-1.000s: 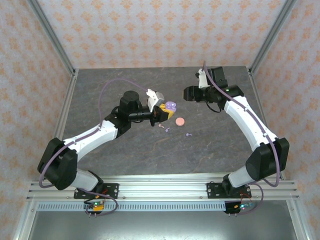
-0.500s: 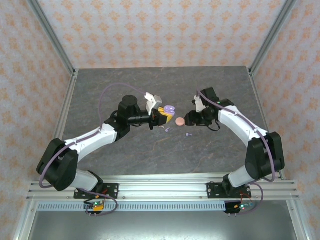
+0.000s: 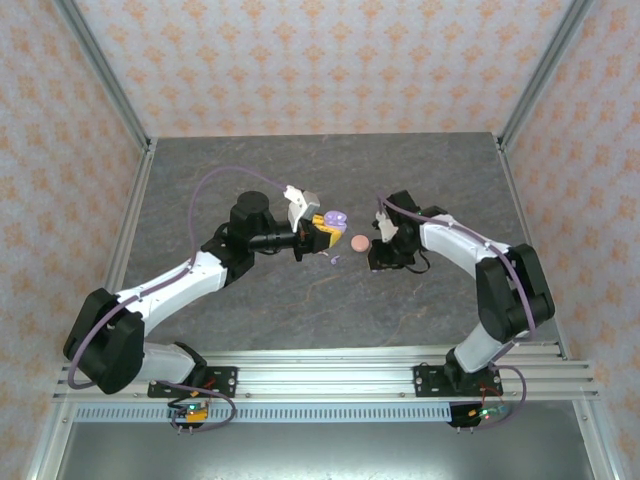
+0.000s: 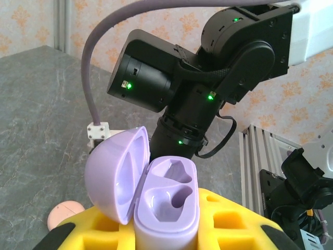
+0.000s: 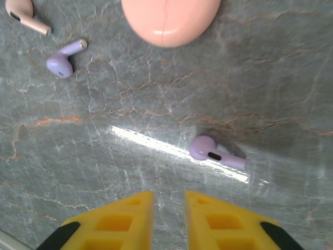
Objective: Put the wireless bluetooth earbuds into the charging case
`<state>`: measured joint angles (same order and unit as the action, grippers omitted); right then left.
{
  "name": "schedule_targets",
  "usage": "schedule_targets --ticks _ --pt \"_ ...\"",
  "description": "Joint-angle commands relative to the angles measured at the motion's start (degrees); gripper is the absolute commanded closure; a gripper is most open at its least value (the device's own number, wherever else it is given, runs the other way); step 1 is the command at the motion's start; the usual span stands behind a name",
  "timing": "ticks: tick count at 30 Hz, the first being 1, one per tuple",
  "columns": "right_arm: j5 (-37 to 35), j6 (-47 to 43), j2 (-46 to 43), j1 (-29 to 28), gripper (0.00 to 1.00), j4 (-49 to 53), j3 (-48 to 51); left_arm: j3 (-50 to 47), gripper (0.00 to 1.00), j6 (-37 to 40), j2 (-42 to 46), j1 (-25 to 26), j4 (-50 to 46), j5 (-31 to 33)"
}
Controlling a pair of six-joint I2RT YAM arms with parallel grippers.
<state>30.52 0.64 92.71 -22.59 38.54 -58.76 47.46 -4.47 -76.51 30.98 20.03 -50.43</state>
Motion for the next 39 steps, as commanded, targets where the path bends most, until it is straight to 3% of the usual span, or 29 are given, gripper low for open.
schedule_targets --ticks 1,22,39 --pt "0.81 1.20 1.47 -0.28 0.82 -1.51 1.36 -0.33 1.00 0.87 1.85 -0.31 -0.47 0.78" --pt "-2.24 4.50 6.43 -1.49 0.84 -5.77 1.04 -0.18 0.99 0.36 1.60 -0.31 -0.77 1.13" --pt "-9.49 9.89 7.81 -1.42 0.84 -8.30 -1.61 -0.32 1.00 0.51 1.77 -0.31 -1.66 1.75"
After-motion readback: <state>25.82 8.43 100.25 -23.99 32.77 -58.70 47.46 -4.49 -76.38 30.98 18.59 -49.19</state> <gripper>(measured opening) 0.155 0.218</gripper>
